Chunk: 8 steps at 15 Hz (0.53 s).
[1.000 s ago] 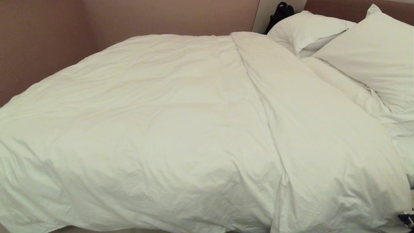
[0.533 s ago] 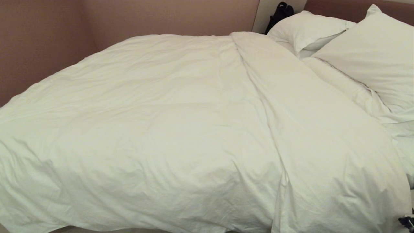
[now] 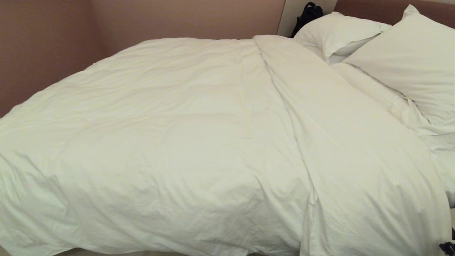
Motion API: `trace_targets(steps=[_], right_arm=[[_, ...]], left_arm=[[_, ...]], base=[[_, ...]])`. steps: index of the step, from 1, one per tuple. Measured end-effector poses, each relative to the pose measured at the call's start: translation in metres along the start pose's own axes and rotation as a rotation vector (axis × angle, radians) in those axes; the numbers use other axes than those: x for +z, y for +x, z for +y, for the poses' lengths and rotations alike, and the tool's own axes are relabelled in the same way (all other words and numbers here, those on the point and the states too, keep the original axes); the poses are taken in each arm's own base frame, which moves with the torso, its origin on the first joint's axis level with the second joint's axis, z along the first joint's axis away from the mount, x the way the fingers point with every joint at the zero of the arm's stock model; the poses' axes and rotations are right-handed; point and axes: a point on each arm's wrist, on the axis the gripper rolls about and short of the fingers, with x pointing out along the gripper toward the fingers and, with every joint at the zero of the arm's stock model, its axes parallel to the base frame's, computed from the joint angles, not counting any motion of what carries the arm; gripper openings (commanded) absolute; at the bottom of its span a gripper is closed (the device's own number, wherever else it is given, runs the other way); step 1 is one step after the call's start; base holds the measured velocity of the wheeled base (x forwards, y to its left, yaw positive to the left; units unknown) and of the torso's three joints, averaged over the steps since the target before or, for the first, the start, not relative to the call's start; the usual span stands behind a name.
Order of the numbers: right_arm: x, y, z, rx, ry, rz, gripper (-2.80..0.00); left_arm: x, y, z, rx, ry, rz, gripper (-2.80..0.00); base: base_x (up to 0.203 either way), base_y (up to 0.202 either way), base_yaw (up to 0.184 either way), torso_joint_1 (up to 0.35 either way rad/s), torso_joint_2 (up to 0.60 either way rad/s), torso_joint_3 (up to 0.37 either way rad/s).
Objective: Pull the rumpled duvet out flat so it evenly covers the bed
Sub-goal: Flatten the corners of the folded blanket
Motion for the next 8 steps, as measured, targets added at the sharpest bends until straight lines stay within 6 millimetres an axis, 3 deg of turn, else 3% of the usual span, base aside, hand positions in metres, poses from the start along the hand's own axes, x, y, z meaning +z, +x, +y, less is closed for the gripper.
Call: trace_targets(steps=[8], right_arm=[[-0.0008, 0.0012, -0.0014, -0.037, -0.008, 0.027, -2.8]], left_arm=[[0.0, 0.0, 0.0, 0.0, 0.0, 0.0, -2.8]], base=[[0.0, 0.0, 0.0, 0.0, 0.0, 0.0]])
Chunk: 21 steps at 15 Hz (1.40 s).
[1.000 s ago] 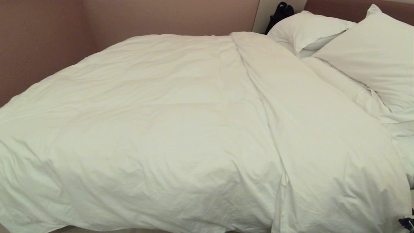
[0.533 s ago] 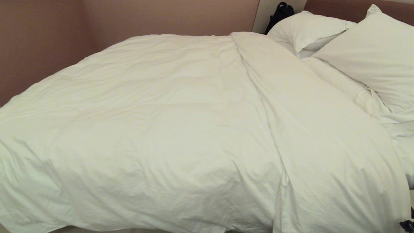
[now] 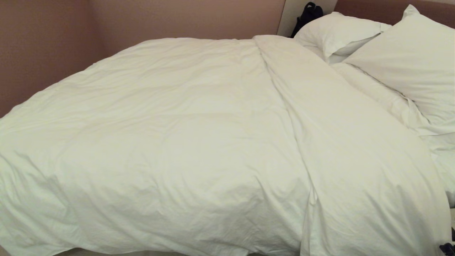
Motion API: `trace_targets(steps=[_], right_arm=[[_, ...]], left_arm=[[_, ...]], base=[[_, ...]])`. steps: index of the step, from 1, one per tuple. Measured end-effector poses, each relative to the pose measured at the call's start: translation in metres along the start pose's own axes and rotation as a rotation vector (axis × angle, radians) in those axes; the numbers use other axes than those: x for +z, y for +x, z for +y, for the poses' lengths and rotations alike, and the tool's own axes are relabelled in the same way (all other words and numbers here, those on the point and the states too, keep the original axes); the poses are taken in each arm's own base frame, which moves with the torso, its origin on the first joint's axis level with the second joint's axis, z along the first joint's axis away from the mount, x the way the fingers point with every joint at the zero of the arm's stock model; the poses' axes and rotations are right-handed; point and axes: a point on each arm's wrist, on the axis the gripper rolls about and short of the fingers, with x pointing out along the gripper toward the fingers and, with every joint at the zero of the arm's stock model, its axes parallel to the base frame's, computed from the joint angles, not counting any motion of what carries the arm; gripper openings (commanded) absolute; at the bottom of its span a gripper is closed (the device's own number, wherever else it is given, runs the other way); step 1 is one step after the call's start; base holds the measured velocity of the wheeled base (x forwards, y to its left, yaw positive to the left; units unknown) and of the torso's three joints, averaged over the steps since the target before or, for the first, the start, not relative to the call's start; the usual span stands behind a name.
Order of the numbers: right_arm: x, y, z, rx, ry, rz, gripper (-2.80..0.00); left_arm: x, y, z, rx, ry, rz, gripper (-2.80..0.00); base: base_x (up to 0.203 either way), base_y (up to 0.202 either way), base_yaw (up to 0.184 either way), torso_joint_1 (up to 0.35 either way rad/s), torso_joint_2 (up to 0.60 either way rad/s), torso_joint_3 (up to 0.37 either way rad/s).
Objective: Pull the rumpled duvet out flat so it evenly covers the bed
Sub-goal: Flatten the corners of the folded blanket
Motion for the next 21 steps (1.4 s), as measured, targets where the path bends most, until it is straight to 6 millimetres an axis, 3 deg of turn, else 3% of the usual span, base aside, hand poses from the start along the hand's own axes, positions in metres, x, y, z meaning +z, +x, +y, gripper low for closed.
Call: trace_targets(steps=[14, 21], right_arm=[[-0.002, 0.0, -0.002, -0.083, -0.004, 0.07, -2.8], [0.008, -0.013, -0.005, -0.099, -0.007, 0.004, -2.8]], left_arm=[[0.0, 0.0, 0.0, 0.0, 0.0, 0.0, -2.8], [0.0, 0.0, 0.0, 0.0, 0.0, 0.0, -2.8]], base=[[0.0, 0.0, 0.0, 0.0, 0.0, 0.0], [0.0, 0.0, 0.0, 0.0, 0.0, 0.0]])
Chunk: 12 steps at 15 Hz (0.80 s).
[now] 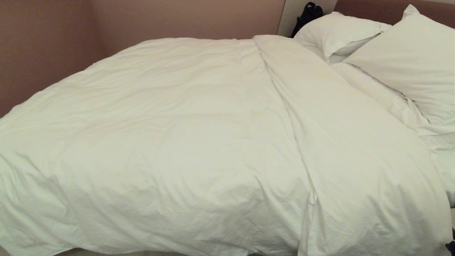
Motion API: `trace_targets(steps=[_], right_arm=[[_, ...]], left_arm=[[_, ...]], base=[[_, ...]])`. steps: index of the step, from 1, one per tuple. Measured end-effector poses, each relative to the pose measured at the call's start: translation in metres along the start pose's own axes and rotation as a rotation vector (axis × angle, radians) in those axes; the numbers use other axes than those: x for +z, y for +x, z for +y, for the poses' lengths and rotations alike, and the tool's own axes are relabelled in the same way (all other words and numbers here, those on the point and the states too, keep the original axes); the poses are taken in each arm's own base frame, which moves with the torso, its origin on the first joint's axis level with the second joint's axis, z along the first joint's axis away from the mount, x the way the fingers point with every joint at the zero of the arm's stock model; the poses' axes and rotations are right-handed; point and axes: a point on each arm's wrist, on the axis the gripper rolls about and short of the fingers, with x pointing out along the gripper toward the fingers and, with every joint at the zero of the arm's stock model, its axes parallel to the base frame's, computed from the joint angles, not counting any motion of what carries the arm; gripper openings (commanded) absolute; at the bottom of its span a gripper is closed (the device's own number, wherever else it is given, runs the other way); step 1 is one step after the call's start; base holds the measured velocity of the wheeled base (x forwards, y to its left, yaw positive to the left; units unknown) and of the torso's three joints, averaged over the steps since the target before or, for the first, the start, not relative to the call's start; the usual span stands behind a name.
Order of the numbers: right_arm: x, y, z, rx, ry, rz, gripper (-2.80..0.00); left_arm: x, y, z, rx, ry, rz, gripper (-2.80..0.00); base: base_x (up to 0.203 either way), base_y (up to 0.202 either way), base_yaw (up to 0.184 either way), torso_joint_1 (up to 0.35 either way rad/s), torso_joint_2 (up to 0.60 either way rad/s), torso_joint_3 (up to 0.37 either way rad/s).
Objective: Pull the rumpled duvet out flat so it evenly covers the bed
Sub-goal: Flatten the corners of the folded blanket
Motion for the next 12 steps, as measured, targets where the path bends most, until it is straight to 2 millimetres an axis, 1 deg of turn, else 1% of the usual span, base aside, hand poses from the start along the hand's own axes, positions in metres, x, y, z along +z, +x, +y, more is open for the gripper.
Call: trace_targets(steps=[5, 8, 12], right_arm=[[0.026, -0.022, -0.006, 0.018, -0.03, -0.191, -2.8], [0.046, -0.037, -0.001, 0.06, -0.066, -0.328, -2.8], [0.076, -0.062, 0.01, 0.085, -0.11, -0.495, -2.8]], left_arm=[[0.0, 0.0, 0.0, 0.0, 0.0, 0.0, -2.8], [0.0, 0.0, 0.0, 0.0, 0.0, 0.0, -2.8], [0.0, 0.0, 0.0, 0.0, 0.0, 0.0, -2.8]], base=[[0.0, 0.0, 0.0, 0.0, 0.0, 0.0], [0.0, 0.0, 0.0, 0.0, 0.0, 0.0], [0.0, 0.0, 0.0, 0.0, 0.0, 0.0]])
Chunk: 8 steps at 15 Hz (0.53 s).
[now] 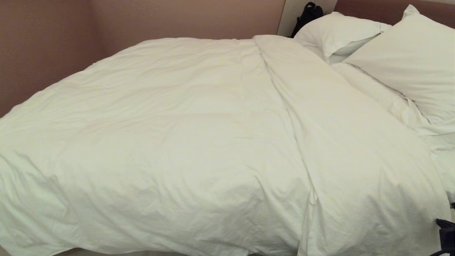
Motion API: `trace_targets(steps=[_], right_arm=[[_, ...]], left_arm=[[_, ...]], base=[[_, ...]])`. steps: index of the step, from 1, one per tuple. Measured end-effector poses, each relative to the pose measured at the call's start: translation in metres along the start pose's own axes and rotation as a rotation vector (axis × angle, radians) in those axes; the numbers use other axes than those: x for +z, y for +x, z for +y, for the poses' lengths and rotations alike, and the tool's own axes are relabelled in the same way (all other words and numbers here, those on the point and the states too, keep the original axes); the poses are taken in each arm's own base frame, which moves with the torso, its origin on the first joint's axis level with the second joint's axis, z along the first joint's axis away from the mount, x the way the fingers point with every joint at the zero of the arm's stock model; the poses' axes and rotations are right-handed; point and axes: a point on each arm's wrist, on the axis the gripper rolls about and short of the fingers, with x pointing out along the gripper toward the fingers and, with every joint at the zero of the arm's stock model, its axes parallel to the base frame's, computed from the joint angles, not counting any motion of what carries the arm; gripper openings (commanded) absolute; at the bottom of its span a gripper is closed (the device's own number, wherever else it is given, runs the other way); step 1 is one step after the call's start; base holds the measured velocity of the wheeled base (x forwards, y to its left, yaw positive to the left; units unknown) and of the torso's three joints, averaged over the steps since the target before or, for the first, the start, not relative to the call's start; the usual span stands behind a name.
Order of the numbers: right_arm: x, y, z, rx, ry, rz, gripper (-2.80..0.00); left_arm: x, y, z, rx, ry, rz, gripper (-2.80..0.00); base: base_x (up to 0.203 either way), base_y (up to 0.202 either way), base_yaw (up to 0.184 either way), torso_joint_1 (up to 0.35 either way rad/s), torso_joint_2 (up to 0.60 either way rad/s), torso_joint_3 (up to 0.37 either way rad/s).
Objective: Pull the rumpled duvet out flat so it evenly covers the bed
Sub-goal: Flatten the corners of the folded blanket
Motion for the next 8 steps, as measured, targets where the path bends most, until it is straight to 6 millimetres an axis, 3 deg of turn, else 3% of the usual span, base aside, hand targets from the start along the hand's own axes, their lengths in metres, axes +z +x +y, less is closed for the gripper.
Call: trace_targets(steps=[4, 8], right_arm=[[0.006, 0.003, -0.002, -0.033, 0.029, -0.015, -2.8], [-0.019, 0.022, -0.014, -0.082, 0.078, 0.09, -2.8]], left_arm=[[0.0, 0.0, 0.0, 0.0, 0.0, 0.0, -2.8], [0.0, 0.0, 0.0, 0.0, 0.0, 0.0, -2.8]], base=[[0.0, 0.0, 0.0, 0.0, 0.0, 0.0], [0.0, 0.0, 0.0, 0.0, 0.0, 0.0]])
